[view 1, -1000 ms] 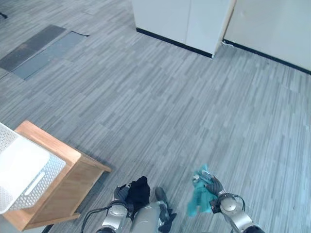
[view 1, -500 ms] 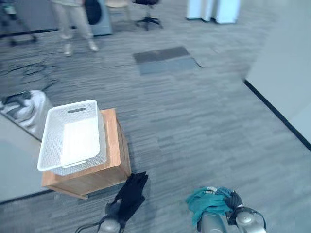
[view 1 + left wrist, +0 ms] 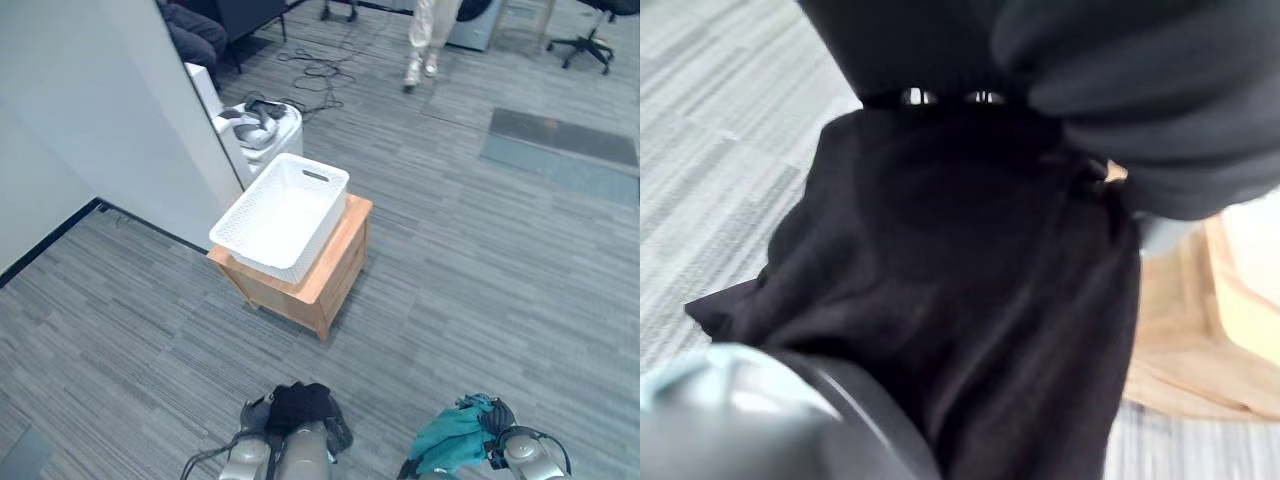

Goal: Tidy up the quilt and then pick up the clothes from the bed and put them into the laundry hamper.

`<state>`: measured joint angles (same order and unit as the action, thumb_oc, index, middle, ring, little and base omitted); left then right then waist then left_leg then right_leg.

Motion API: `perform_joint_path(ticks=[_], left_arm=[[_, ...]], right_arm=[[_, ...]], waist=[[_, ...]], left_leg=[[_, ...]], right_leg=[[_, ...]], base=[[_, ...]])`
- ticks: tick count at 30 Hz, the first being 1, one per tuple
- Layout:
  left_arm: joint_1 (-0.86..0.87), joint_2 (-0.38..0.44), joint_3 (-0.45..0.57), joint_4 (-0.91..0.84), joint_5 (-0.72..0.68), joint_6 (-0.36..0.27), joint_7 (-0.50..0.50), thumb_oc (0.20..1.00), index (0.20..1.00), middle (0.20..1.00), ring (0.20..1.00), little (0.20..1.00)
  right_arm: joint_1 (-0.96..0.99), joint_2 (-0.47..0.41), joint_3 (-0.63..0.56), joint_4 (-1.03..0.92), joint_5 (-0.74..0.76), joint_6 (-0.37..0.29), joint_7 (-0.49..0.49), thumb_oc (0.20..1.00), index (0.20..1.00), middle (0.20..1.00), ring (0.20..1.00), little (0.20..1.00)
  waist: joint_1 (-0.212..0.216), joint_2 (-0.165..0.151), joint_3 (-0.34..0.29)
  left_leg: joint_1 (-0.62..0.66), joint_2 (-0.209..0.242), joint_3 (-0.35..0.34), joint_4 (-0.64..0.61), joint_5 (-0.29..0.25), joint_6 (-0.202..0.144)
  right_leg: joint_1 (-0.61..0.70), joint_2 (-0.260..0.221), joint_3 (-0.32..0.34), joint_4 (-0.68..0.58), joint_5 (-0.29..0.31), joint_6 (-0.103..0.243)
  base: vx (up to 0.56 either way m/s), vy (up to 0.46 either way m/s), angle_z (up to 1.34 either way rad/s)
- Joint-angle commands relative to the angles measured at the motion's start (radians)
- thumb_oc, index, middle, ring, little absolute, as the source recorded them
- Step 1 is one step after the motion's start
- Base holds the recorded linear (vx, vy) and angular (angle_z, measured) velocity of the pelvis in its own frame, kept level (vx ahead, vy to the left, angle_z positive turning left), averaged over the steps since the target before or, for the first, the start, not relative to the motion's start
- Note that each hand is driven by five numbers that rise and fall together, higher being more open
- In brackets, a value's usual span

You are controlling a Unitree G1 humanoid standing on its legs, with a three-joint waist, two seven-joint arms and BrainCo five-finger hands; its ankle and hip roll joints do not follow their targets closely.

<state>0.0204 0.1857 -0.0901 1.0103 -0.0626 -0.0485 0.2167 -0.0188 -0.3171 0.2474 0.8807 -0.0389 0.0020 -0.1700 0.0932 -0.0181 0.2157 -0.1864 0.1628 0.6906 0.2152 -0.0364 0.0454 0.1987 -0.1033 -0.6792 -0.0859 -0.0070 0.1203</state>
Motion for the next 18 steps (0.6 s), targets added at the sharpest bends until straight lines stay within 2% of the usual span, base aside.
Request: perform_joint_path(ticks=[1,2,3,4,5,6,7,9,10,11,12,13,14,15,16,18], left_arm=[[-0.01,0.077,-0.019,0.035,0.029,0.001,-0.007,0.2,0.2,0.2,0.2,0.2],[-0.012,0.08,-0.019,0.044,0.041,0.004,-0.007,0.2,0.2,0.2,0.2,0.2],[-0.016,0.091,-0.018,0.045,0.041,0.006,0.001,0.2,0.2,0.2,0.2,0.2],[-0.017,0.09,-0.017,0.045,0.041,0.006,0.001,0.2,0.2,0.2,0.2,0.2],[-0.019,0.096,-0.02,0.04,0.038,0.002,0.003,0.2,0.2,0.2,0.2,0.2],[-0.019,0.096,-0.019,0.04,0.038,0.002,0.003,0.2,0.2,0.2,0.2,0.2],[-0.023,0.103,-0.026,0.029,0.037,-0.002,0.005,0.2,0.2,0.2,0.2,0.2],[-0.031,0.117,-0.036,0.018,0.036,-0.006,0.004,0.2,0.2,0.2,0.2,0.2],[-0.037,0.122,-0.039,0.016,0.035,-0.01,0.005,0.2,0.2,0.2,0.2,0.2],[-0.039,0.124,-0.044,0.018,0.034,-0.012,0.005,0.2,0.2,0.2,0.2,0.2],[-0.043,0.128,-0.051,0.017,0.038,-0.014,0.007,0.2,0.2,0.2,0.2,0.2],[-0.048,0.131,-0.057,0.017,0.043,-0.016,0.005,0.2,0.2,0.2,0.2,0.2],[-0.048,0.131,-0.057,0.017,0.043,-0.016,0.005,0.2,0.2,0.2,0.2,0.2],[-0.067,0.143,-0.065,0.031,0.054,-0.017,0.003,0.2,0.2,0.2,0.2,0.2],[-0.065,0.149,-0.065,0.037,0.052,-0.018,-0.001,0.2,0.2,0.2,0.2,0.2],[-0.054,0.148,-0.049,0.059,0.037,-0.019,0.001,0.2,0.2,0.2,0.2,0.2]], right_arm=[[-0.071,-0.033,-0.076,-0.009,0.012,-0.048,-0.027,0.2,0.2,0.2,0.2,0.2],[-0.067,-0.023,-0.088,-0.005,0.017,-0.048,-0.028,0.2,0.2,0.2,0.2,0.2],[-0.066,-0.008,-0.1,-0.013,0.03,-0.047,-0.027,0.2,0.2,0.2,0.2,0.2],[-0.067,-0.009,-0.1,-0.013,0.03,-0.047,-0.027,0.2,0.2,0.2,0.2,0.2],[-0.065,-0.004,-0.106,-0.012,0.038,-0.048,-0.026,0.2,0.2,0.2,0.2,0.2],[-0.065,-0.004,-0.106,-0.012,0.038,-0.048,-0.026,0.2,0.2,0.2,0.2,0.2],[-0.06,-0.002,-0.119,-0.001,0.055,-0.046,-0.032,0.2,0.2,0.2,0.2,0.2],[-0.054,-0.005,-0.129,0.007,0.075,-0.047,-0.037,0.2,0.2,0.2,0.2,0.2],[-0.056,-0.007,-0.132,0.006,0.081,-0.049,-0.039,0.2,0.2,0.2,0.2,0.2],[-0.05,-0.012,-0.136,0.003,0.087,-0.049,-0.041,0.2,0.2,0.2,0.2,0.2],[-0.047,-0.017,-0.141,0.0,0.093,-0.051,-0.044,0.2,0.2,0.2,0.2,0.2],[-0.041,-0.019,-0.152,-0.001,0.106,-0.046,-0.045,0.2,0.2,0.2,0.2,0.2],[-0.041,-0.019,-0.152,-0.001,0.106,-0.046,-0.045,0.2,0.2,0.2,0.2,0.2],[-0.025,-0.024,-0.179,0.0,0.14,-0.055,-0.051,0.2,0.2,0.2,0.2,0.2],[-0.02,-0.023,-0.185,0.008,0.148,-0.055,-0.05,0.2,0.2,0.2,0.2,0.2],[-0.038,-0.036,-0.191,0.017,0.162,-0.057,-0.049,0.2,0.2,0.2,0.2,0.2]], waist=[[0.011,-0.028,-0.014],[-0.005,-0.023,-0.008],[-0.046,-0.007,0.014],[-0.045,-0.01,0.015],[-0.066,0.002,0.027],[-0.065,0.0,0.026],[-0.082,0.01,0.038],[-0.095,0.01,0.045],[-0.094,0.012,0.044],[-0.103,0.011,0.042],[-0.113,0.006,0.037],[-0.122,0.001,0.038],[-0.121,0.001,0.037],[-0.137,-0.007,0.034],[-0.135,-0.011,0.027],[-0.137,-0.018,0.023]], left_leg=[[0.126,-0.062,-0.107,-0.121,-0.026,-0.061],[0.16,-0.079,-0.111,-0.141,-0.047,-0.043],[0.229,-0.097,-0.158,-0.181,-0.065,-0.018],[0.23,-0.102,-0.155,-0.185,-0.065,-0.016],[0.258,-0.099,-0.186,-0.206,-0.062,-0.016],[0.258,-0.102,-0.184,-0.209,-0.062,-0.014],[0.291,-0.1,-0.246,-0.239,-0.05,-0.022],[0.311,-0.094,-0.292,-0.258,-0.042,-0.039],[0.303,-0.08,-0.3,-0.263,-0.023,-0.046],[0.304,-0.078,-0.337,-0.269,-0.019,-0.057],[0.303,-0.075,-0.377,-0.277,-0.014,-0.074],[0.307,-0.075,-0.417,-0.286,-0.012,-0.086],[0.307,-0.075,-0.417,-0.285,-0.012,-0.086],[0.299,-0.066,-0.481,-0.293,-0.007,-0.105],[0.3,-0.06,-0.506,-0.294,-0.012,-0.111],[0.31,-0.037,-0.511,-0.269,-0.015,-0.133]], right_leg=[[0.004,-0.108,0.088,0.352,-0.089,0.092],[-0.023,-0.137,0.096,0.481,-0.025,0.123],[-0.123,-0.174,0.182,0.697,0.024,0.131],[-0.13,-0.181,0.187,0.709,0.02,0.132],[-0.191,-0.169,0.242,0.771,0.029,0.135],[-0.197,-0.173,0.246,0.778,0.027,0.136],[-0.248,-0.16,0.313,0.762,0.001,0.129],[-0.27,-0.17,0.347,0.66,-0.024,0.115],[-0.28,-0.172,0.354,0.588,-0.013,0.093],[-0.28,-0.163,0.396,0.497,-0.018,0.084],[-0.277,-0.135,0.485,0.376,-0.021,0.086],[-0.276,-0.112,0.576,0.318,-0.02,0.095],[-0.276,-0.111,0.576,0.318,-0.02,0.095],[-0.26,-0.077,0.686,0.283,-0.034,0.094],[-0.243,-0.074,0.682,0.267,-0.066,0.082],[-0.224,-0.064,0.649,0.249,-0.056,0.076]], base=[[0.39,0.197,0.9],[0.48,0.233,1.54],[0.35,0.163,1.25],[0.33,0.097,1.37],[0.09,0.004,1.03],[0.32,-0.063,1.37],[0.31,-0.117,1.06],[0.32,-0.218,1.23],[0.23,-0.284,1.34],[0.25,-0.339,0.94],[0.32,-0.331,0.75],[0.21,-0.225,0.93],[0.29,-0.342,1.21],[0.3,-0.35,1.28],[0.43,-0.473,1.46],[0.33,-0.363,1.86]])
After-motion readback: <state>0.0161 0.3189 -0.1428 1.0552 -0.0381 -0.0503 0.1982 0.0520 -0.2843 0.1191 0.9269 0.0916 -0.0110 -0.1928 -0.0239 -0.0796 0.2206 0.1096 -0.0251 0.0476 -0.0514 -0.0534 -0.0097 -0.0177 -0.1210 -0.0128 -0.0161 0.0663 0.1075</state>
